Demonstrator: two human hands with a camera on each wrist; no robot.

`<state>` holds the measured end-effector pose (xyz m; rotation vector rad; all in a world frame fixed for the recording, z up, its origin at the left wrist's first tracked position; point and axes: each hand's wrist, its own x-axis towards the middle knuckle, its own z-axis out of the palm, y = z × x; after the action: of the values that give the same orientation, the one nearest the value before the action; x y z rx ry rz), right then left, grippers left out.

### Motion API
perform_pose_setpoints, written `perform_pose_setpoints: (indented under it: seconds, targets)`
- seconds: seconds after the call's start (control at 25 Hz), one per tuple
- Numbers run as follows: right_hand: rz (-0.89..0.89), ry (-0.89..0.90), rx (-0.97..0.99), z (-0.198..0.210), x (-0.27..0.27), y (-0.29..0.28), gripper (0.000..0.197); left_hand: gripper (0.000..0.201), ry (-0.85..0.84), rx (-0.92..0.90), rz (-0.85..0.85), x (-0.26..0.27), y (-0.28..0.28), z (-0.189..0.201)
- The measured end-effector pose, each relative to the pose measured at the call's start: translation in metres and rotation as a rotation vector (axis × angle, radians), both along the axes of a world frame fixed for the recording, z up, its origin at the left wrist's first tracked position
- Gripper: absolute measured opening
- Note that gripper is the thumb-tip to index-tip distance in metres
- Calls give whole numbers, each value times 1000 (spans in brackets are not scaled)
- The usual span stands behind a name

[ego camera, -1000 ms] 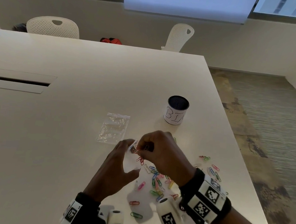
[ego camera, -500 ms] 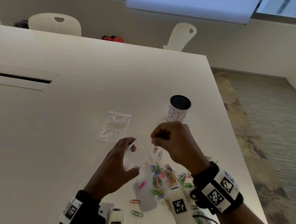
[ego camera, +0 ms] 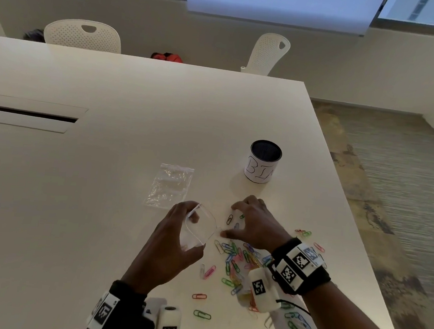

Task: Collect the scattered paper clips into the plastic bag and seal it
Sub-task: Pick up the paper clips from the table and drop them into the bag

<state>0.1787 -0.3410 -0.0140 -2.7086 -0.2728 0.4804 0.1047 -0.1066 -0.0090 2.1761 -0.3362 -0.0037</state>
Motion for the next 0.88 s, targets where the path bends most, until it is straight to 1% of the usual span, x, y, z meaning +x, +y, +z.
perform_pose_setpoints:
  seconds: [0.08, 0.24, 0.36, 0.4, 0.44, 0.48, 0.52, 0.6, 0.64, 0.68, 0.72, 0.88]
  targets:
    - [51, 12, 15, 2, -4, 7, 75, 67, -5, -2, 0, 1, 1, -1]
    - [245, -7, 5, -1, -23, 20, 53, 67, -18, 11, 5, 2, 1, -3]
    - [293, -46, 41, -1, -33, 18, 23, 70, -3, 14, 14, 2, 2, -6]
    - [303, -63, 52, 0, -35, 15, 16, 70, 2, 12, 15, 1, 2, -6]
    - [310, -76, 58, 2, -37, 11, 16, 70, 3, 10, 15, 1, 2, -6]
    - [316, -75, 52, 3, -39, 8, 21, 69, -1, 10, 16, 1, 2, -6]
    - [330, -57, 28, 5, -42, 4, 34, 69, -6, 11, 16, 1, 2, -5]
    - [373, -6, -71, 7, -48, -2, 70, 69, -13, 13, 15, 1, 2, -5]
    - [394, -1, -119, 7, -50, -3, 79, 68, -13, 12, 14, 1, 2, -5]
    - [407, -10, -136, 6, -54, -5, 81, 68, -11, 10, 12, 0, 1, -4]
    - [410, -27, -125, 4, -57, -5, 77, 68, -8, 9, 10, 0, 0, -4]
    - [383, -73, -39, -3, -64, -8, 41, 67, -6, 20, 6, -1, -1, -2]
